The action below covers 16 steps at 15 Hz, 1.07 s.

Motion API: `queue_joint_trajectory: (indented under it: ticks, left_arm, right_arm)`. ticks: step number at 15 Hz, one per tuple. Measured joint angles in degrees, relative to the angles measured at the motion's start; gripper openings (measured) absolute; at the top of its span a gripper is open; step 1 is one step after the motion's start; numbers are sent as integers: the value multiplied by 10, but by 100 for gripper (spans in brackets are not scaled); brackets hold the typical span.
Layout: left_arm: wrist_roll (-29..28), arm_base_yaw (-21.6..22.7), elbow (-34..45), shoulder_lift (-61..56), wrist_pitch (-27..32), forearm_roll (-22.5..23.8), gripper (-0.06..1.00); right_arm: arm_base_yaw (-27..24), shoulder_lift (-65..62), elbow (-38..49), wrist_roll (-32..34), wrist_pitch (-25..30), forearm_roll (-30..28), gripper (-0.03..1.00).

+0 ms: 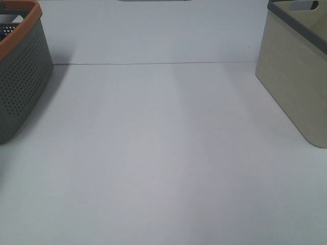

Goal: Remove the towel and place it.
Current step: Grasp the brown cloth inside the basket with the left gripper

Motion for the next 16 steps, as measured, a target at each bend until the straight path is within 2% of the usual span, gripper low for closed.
queue_joint_trajectory:
  ticks: [2, 5, 8, 9, 10, 12, 13, 16]
  left_arm:
    - [0, 0, 0, 0, 0, 1, 20]
    - [-5, 0, 0, 0, 0, -1, 20]
    - [-7, 0, 0, 0, -2, -30, 20]
    - [-7, 0, 0, 0, -7, -35, 16]
    - [-7, 0, 0, 0, -9, -37, 7]
    - [-7, 0, -5, 0, 0, -34, 0]
    - [-7, 0, -15, 0, 17, -26, 0]
    - [-7, 0, -103, 0, 132, 13, 0]
  right_arm:
    - [0, 0, 0, 0, 0, 0, 62]
    - [0, 0, 0, 0, 0, 0, 62]
    - [0, 0, 0, 0, 0, 0, 62]
    - [0, 0, 0, 0, 0, 0, 62]
    - [0, 0, 0, 0, 0, 0, 62]
    - [0, 0, 0, 0, 0, 0, 62]
    - [0, 0, 0, 0, 0, 0, 62]
    - [0, 0, 0, 0, 0, 0, 62]
